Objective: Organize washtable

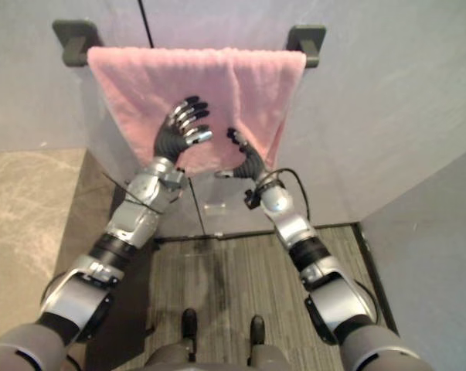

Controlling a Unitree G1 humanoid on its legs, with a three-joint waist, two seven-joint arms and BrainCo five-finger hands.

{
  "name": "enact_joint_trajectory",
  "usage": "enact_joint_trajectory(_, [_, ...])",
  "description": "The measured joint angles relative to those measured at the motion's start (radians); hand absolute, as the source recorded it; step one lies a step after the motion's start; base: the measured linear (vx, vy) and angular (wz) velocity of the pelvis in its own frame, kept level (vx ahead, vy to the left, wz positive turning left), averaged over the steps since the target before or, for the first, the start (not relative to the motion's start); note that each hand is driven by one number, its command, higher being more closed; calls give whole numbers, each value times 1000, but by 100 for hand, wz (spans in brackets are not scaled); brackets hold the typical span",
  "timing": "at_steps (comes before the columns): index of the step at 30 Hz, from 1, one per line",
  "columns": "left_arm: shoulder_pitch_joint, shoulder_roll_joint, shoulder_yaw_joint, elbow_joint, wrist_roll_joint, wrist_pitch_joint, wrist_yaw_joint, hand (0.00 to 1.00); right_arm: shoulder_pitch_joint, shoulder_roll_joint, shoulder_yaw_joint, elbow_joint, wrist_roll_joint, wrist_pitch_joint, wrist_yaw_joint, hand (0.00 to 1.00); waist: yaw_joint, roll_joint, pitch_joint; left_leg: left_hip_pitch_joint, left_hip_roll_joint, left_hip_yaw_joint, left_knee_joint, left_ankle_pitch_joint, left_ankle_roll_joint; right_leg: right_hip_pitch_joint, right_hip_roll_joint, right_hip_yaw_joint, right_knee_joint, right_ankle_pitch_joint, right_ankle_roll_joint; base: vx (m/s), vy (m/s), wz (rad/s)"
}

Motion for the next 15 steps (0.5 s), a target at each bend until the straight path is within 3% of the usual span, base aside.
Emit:
enact_joint_trajectory(7, [30,11,93,-2,1,3,2,0,15,2,-128,-3,9,0,-30,0,-2,0,2,15,9,3,0,6,-4,16,7,2,-5,8,-4,-15,1,-1])
enact_joint_trajectory(15, [224,12,210,-66,3,7,-4,0,191,-43,-297,-50,8,0,-36,0,0,0,3,43,14,4,-1,5,-5,49,12,4,-22,14,-3,-27,-1,-1])
